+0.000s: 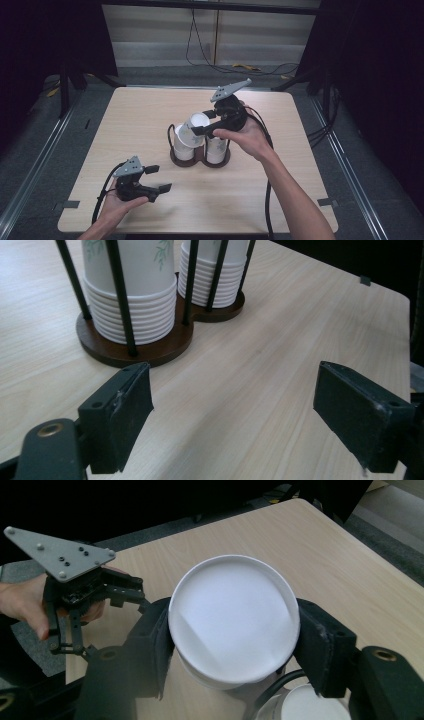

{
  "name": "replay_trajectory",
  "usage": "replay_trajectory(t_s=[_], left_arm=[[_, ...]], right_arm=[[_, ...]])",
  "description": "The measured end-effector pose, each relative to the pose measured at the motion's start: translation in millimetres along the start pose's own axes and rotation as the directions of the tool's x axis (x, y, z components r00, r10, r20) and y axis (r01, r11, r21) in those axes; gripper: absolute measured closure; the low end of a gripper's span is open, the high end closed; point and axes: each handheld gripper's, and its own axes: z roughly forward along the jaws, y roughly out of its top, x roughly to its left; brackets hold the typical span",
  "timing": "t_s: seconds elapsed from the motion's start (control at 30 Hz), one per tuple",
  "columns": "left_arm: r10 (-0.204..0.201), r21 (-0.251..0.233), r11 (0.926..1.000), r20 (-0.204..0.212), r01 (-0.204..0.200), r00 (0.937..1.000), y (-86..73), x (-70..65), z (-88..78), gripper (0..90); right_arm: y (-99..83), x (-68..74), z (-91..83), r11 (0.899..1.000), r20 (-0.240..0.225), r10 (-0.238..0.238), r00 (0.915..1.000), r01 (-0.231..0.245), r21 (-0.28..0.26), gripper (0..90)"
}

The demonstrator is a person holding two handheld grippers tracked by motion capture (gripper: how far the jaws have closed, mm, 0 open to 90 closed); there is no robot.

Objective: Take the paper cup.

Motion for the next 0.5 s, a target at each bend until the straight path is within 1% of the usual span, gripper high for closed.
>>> replay_trajectory(t_s=[0.03,0.07,0.1,0.13,0.2,0.23,0.3,0.33,0.37,0.4,0.43,0.5], left_arm=[[0.0,0.0,1.0,0.001,0.0,1.0,0.7,-0.2,1.0,16.0],[0.007,0.007,0.9999,-0.007,-0.007,0.9999,2.3,-0.7,1.9,16.0],[0.004,0.006,1.0,-0.005,-0.004,1.0,3.6,-1.6,2.5,16.3],[0.005,0.009,0.9999,-0.01,-0.005,0.9999,5.2,-2.1,2.3,17.2],[0.011,0.001,0.9999,-0.002,-0.011,0.9999,9.2,-2.2,2.1,17.5],[0.011,-0.002,0.9999,-0.006,-0.011,0.9999,11.5,-2.1,1.7,18.4],[0.024,-0.003,0.9997,-0.003,-0.024,0.9997,18.1,-1.8,1.9,18.0],[0.022,-0.021,0.9995,0.003,-0.022,0.9997,24.6,-3.0,2.8,17.9],[0.022,-0.021,0.9995,0.003,-0.022,0.9997,24.6,-3.0,2.8,17.6],[0.042,-0.024,0.9988,0.013,-0.041,0.9991,31.1,-6.0,5.4,16.7],[0.042,-0.024,0.9988,0.013,-0.041,0.9991,31.1,-6.0,5.4,16.6],[0.043,-0.018,0.9989,0.02,-0.042,0.9989,36.8,-8.5,8.8,16.6]], right_arm=[[-1.4,0.9,0.2,1.0,-0.003,-0.001,1.0,0.001,0.004,38.1],[-1.4,0.9,0.2,1.0,-0.003,-0.001,1.0,0.001,0.004,38.1],[-4.1,2.6,0.3,1.0,-0.006,-0.004,1.0,0.004,0.003,38.1],[-8.1,5.3,-0.7,1.0,-0.005,0.0,1.0,0.0,-0.001,38.1],[-10.2,6.5,-1.3,1.0,-0.009,0.003,1.0,-0.003,-0.009,38.1],[-12.1,7.5,-2.3,1.0,-0.015,0.008,0.9999,-0.009,-0.015,38.1],[-16.5,10.0,-4.3,1.0,-0.02,0.013,0.9997,-0.014,-0.017,38.1],[-21.9,11.9,-5.5,0.999,-0.028,0.027,0.9992,-0.028,-0.026,38.2],[-21.9,11.9,-5.5,0.999,-0.028,0.027,0.9992,-0.028,-0.026,38.2],[-29.0,13.1,-5.5,0.999,-0.033,0.037,0.9988,-0.038,-0.028,38.2],[-29.0,13.1,-5.5,0.999,-0.033,0.037,0.9988,-0.038,-0.028,38.2],[-37.1,14.0,-4.8,0.998,-0.036,0.051,0.998,-0.052,-0.029,38.2]])
